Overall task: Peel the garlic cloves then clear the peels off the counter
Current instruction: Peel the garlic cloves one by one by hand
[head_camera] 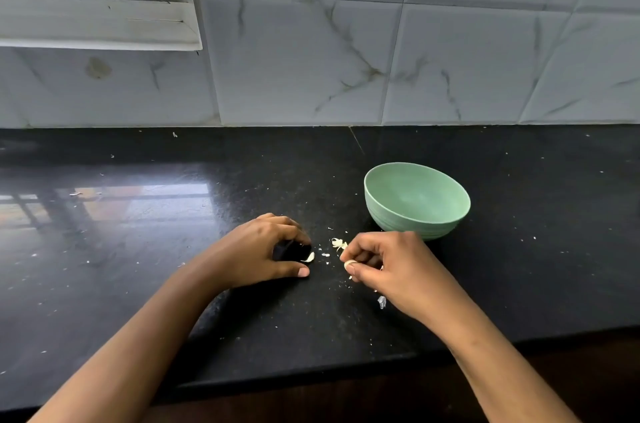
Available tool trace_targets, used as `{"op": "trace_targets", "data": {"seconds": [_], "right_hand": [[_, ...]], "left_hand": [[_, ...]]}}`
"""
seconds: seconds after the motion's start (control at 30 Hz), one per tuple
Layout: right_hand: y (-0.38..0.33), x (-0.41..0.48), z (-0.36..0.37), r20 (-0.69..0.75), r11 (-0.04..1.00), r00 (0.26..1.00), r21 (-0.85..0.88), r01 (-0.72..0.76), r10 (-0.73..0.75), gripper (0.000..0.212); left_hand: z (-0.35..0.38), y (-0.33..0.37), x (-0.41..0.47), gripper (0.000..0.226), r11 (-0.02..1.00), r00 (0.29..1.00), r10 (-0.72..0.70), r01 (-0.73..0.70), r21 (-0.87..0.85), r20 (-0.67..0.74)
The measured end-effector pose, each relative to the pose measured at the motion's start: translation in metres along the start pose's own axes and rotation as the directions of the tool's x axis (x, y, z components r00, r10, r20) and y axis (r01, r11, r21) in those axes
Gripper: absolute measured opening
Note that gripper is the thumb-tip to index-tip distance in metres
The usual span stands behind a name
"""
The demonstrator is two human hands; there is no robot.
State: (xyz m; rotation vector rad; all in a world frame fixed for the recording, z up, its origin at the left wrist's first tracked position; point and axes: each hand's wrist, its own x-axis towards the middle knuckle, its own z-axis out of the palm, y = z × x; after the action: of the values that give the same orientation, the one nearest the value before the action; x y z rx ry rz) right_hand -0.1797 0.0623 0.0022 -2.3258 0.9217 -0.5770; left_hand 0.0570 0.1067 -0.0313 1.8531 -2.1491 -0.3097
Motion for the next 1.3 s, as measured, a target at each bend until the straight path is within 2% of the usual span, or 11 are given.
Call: {"op": "trace_targets", "data": {"seconds": [0.2, 0.43, 0.57, 0.63, 0.73, 0.8, 0.9, 0.93, 1.07, 1.2, 1.3], "right_hand": [[-0.014, 0.000, -0.003, -0.069, 0.993, 0.990, -0.030, 0.118, -0.120, 0.013], [-0.019, 0.003, 0.004, 0.016, 0.961, 0.987, -0.226, 0.159, -0.160, 0.014], [-0.015, 0.002, 0.009, -0.223, 0.897, 0.889, -0.293, 0.331, -0.401, 0.011], [-0.008, -0.002, 0.017, -0.159, 0.844, 0.875, -0.389, 0.369, -0.457, 0.004], [0.003, -0.008, 0.034, 0.047, 0.674, 0.864, -0.606, 0.424, -0.501, 0.022], [0.002, 0.000, 0.024, -0.008, 0.698, 0.847, -0.571, 0.432, -0.531, 0.018], [-0.001, 0.003, 0.010, -0.183, 0.858, 0.857, -0.294, 0.420, -0.482, 0.006], [0.003, 0.003, 0.014, -0.166, 0.874, 0.874, -0.264, 0.407, -0.457, 0.002], [0.011, -0.001, 0.025, 0.004, 0.763, 0.877, -0.491, 0.420, -0.481, 0.019], [0.009, 0.004, 0.014, -0.138, 0.833, 0.866, -0.381, 0.402, -0.481, 0.006], [0.016, 0.001, 0.027, -0.017, 0.768, 0.867, -0.473, 0.431, -0.497, 0.010]], "left_hand": [[-0.001, 0.001, 0.000, 0.067, 1.000, 1.000, -0.006, 0.006, 0.006, 0.024], [-0.002, 0.001, 0.000, 0.069, 1.000, 0.999, -0.012, 0.012, 0.009, 0.038], [-0.002, 0.002, 0.000, 0.056, 1.000, 0.999, -0.012, 0.012, 0.006, 0.041], [-0.002, 0.001, 0.001, 0.058, 1.000, 0.999, -0.015, 0.015, 0.005, 0.042], [-0.001, 0.001, 0.001, 0.070, 1.000, 0.998, -0.024, 0.024, 0.009, 0.054], [-0.002, 0.000, 0.001, 0.069, 1.000, 0.999, -0.020, 0.020, 0.009, 0.047], [-0.002, 0.001, 0.001, 0.066, 1.000, 0.999, -0.018, 0.019, -0.003, 0.041], [-0.002, 0.001, 0.001, 0.068, 1.000, 0.999, -0.020, 0.021, -0.004, 0.041], [-0.001, 0.001, 0.001, 0.070, 0.999, 0.999, -0.031, 0.031, -0.008, 0.036], [-0.002, 0.001, 0.001, 0.070, 0.999, 0.998, -0.034, 0.034, -0.011, 0.046], [-0.002, 0.002, 0.001, 0.072, 0.999, 0.998, -0.037, 0.037, -0.009, 0.045]]}}
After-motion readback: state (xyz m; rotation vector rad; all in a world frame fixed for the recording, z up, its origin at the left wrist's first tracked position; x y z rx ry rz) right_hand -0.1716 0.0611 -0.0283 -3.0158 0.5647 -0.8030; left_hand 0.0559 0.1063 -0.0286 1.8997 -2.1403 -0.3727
